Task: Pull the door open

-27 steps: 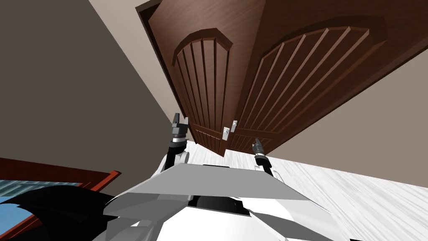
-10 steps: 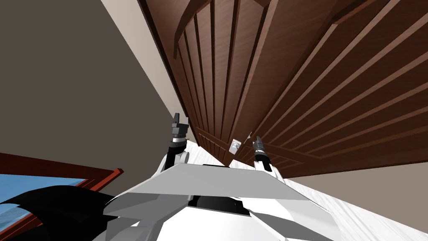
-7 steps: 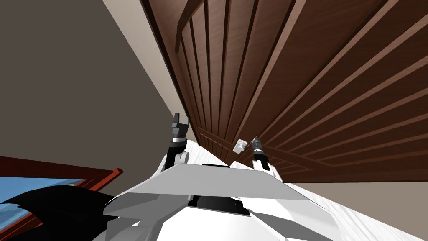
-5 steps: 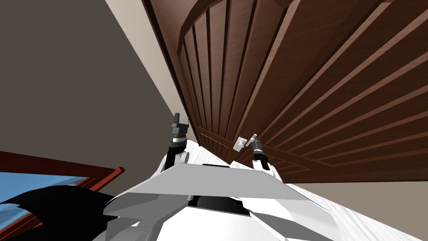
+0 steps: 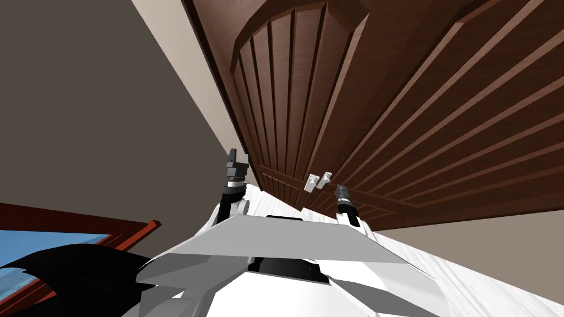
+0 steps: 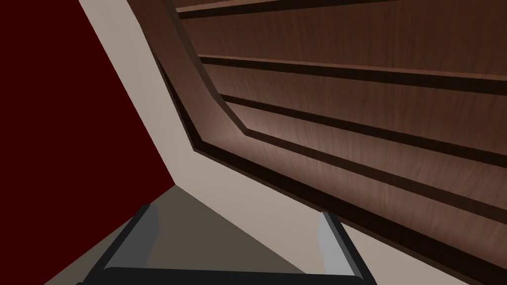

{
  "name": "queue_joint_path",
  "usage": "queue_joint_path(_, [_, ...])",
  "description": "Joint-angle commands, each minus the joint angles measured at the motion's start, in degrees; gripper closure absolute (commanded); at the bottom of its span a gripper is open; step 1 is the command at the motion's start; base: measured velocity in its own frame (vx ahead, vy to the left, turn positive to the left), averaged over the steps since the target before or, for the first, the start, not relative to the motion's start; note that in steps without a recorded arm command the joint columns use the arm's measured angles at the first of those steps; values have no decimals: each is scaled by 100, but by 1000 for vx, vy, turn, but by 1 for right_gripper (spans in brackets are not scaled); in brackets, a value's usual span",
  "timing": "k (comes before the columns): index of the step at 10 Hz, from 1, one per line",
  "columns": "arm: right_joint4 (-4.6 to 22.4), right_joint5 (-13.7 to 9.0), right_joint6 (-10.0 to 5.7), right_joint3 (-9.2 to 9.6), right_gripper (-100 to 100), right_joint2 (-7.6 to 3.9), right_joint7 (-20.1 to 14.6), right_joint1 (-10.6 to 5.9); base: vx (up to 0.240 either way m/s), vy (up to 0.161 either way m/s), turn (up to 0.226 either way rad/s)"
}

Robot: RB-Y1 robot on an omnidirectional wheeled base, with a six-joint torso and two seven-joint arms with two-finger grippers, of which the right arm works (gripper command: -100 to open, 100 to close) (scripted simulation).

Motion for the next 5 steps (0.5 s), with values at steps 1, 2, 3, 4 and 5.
queue_joint_path(1, [-1, -12, -10, -61, -100, -32, -19, 90, -190, -25, -71])
queue_joint_path(2, [-8, -15, -23, -66, -100, -36, -30, 128, -174, 67, -30])
queue_joint_path(3, [-17, -16, -39, -60, -100, -35, -43, 163, -198, 100, -12])
queue_joint_path(4, [-30, -15, -58, -42, -100, -29, -56, 193, -181, 78, -15])
queue_joint_path(5, [-45, -12, -80, -11, -100, -17, -70, 215, -192, 41, -3])
